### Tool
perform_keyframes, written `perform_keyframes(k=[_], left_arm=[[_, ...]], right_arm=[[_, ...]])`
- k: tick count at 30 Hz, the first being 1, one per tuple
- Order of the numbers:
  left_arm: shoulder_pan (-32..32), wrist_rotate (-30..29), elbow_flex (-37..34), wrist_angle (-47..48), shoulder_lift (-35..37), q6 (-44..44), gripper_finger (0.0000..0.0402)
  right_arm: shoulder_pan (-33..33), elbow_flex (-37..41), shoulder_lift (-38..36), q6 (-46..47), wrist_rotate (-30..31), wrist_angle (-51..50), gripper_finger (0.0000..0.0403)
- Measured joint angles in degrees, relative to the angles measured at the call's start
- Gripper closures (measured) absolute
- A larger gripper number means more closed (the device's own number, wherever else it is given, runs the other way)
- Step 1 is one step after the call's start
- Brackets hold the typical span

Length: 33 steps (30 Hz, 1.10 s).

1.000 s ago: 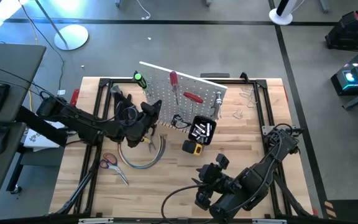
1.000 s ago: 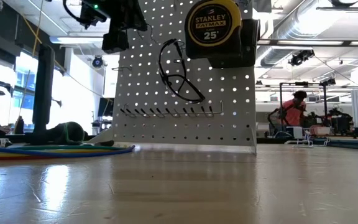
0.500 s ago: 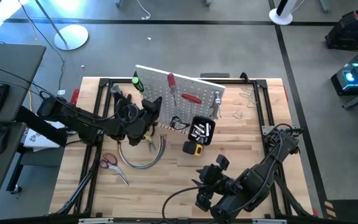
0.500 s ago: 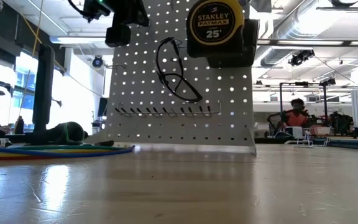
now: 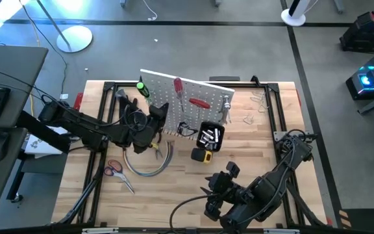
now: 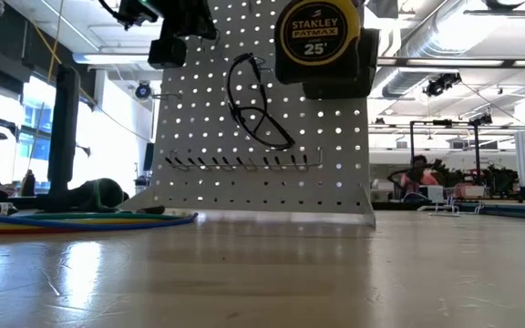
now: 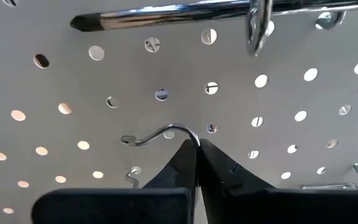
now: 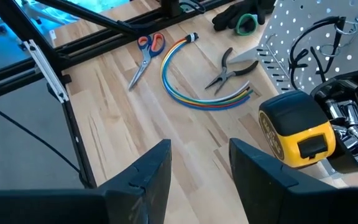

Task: Hang tools onto peg board
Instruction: Hang the peg board hook on the peg board

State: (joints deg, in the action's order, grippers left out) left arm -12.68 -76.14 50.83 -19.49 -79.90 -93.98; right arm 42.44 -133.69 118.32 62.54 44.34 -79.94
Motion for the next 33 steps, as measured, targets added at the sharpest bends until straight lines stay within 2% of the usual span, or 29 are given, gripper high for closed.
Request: perform_keyframes(k=[12, 18, 27, 33], left_arm=[[1.04, -5.73, 0.02, -0.96, -2.29, -1.87, 0.0401], [1.89, -7.41, 0.00, -8.13, -4.01, 1.53, 0.0401], [2.79, -8.08, 0.00, -15.38, -6.69, 2.10, 0.0401], [2.79, -8.29, -0.07, -17.15, -8.06, 2.85, 0.0401]], right_arm=[[0.00, -0.01, 0.00, 0.43, 0.10, 1.28, 0.0247], [0.12, -0.01, 0.00, 0.46, -0.37, 1.74, 0.0247], [0.48, 0.00, 0.01, 0.48, -1.27, 2.34, 0.0247], [0.72, -0.02, 0.00, 0.48, -1.29, 2.49, 0.0247]])
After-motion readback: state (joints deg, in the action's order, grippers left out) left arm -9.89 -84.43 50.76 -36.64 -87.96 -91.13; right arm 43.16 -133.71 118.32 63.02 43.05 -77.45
